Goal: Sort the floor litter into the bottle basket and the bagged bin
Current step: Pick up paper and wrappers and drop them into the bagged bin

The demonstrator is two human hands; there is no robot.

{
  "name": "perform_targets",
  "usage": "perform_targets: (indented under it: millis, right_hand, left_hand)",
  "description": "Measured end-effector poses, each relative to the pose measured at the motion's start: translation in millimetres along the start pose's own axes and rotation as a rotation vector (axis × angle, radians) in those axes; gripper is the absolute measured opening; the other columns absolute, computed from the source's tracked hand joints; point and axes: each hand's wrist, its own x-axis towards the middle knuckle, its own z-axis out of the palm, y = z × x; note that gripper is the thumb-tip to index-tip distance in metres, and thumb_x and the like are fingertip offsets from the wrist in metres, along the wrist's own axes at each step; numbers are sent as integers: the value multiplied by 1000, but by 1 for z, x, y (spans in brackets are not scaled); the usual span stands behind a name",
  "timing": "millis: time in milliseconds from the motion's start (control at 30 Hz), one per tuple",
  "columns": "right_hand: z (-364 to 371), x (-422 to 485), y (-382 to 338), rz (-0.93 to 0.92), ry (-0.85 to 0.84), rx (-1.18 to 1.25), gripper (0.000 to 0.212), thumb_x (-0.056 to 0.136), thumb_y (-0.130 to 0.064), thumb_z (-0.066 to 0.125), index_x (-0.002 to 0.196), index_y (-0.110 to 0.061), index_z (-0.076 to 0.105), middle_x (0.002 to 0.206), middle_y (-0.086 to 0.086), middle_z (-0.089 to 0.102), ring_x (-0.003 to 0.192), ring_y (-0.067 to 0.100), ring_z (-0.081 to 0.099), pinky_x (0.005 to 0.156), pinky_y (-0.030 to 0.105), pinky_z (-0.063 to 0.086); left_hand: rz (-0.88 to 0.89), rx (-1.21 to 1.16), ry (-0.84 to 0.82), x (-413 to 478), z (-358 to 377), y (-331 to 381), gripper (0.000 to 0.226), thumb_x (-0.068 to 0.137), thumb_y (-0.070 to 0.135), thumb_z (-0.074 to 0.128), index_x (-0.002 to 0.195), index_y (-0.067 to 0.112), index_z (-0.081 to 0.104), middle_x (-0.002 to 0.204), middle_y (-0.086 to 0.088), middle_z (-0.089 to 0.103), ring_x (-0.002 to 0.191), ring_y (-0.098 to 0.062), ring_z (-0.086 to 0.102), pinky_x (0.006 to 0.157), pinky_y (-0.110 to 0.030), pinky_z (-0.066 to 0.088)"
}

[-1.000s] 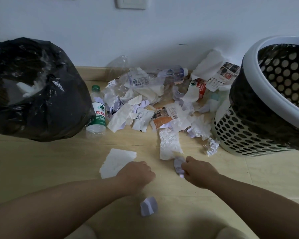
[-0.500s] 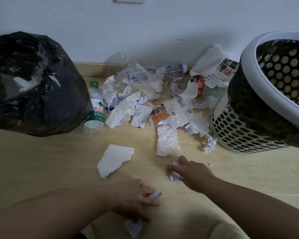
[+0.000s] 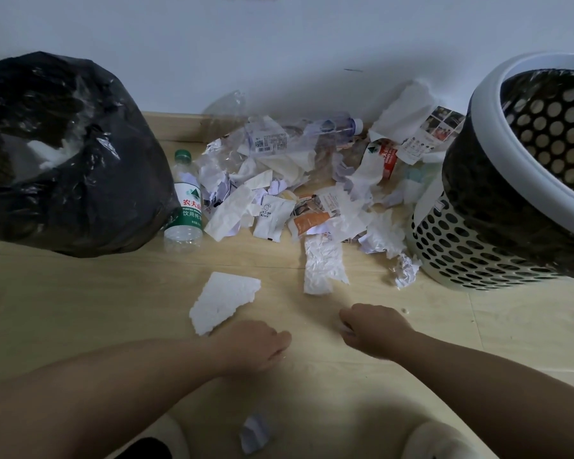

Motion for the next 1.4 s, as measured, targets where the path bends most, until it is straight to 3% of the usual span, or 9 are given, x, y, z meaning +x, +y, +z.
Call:
perform_targets:
  millis: [233,400,500,667,767,833,1133,1233,1400]
  right_hand:
    - [-4,-1,-5,-19,14,-20,37,99,-35,34,109,-10,59,120,9,52,109,29,55,75,31,38]
    - [-1,1,-9,-26,15,7,33,98,-33,36,106,-10,59,120,9,46,94,28,54,70,31,36]
    - [-1,0,-12,-8,27,9,22,98,-28,38,83,-17,50,106,8,44,80,23,42,68,31,34]
    - [0,3,-12,29,39,119,36,93,-23,41,60,-22,26,67,-5,31,78,23,43,59,27,31]
    - [1,4,-13,73,66,245,33,90,-20,43,61,-21,26,63,-4,36,74,26,44,48,26,24]
    - [2,4,-15,116,76,358,31,88,-18,44,64,-21,25,63,-2,39,72,27,44,48,26,25]
    - [-37,16,-40,201,162,923,11,91,-24,42,91,-17,51,63,-5,57,40,3,57,41,18,35]
    - [-49,19,-49,192,173,922,17,90,-27,42,93,-17,55,58,-6,57,35,1,53,43,20,34]
    - [-29,21,-63,175,105,922,11,87,-27,46,84,-18,52,60,-4,61,59,17,68,86,37,53]
  left_hand:
    - [268,204,-194,-29,9,24,68,81,62,55,137,28,36,144,-14,34,128,-31,36,103,-40,31]
    - [398,357,-18,-34,33,22,45,44,65,74,78,37,67,78,6,64,69,-15,62,59,-18,45]
    - [499,307,61,-28,42,14,27,55,52,80,65,30,67,73,10,66,72,-13,66,58,-17,50]
    - [74,-82,41,-12,17,8,77,75,49,8,108,6,64,120,-11,59,108,-28,57,89,-33,43]
    - [-167,-418,297,-4,-1,-1,41,78,39,29,78,17,64,82,-5,63,82,-23,58,73,-27,39]
    - [-190,-609,468,4,-10,-3,31,79,13,44,52,25,33,55,8,41,57,-16,45,61,-29,35]
    - [-409,-972,430,13,-60,-2,21,83,-7,32,83,11,42,76,-2,44,61,-18,40,49,-28,40]
    - [-413,-840,362,-1,-64,-12,35,85,-7,29,100,17,50,88,-5,51,69,-22,49,51,-20,39]
    - [-83,-132,48,-31,-36,-14,28,94,9,39,112,17,59,114,-3,55,107,-19,51,78,-28,39]
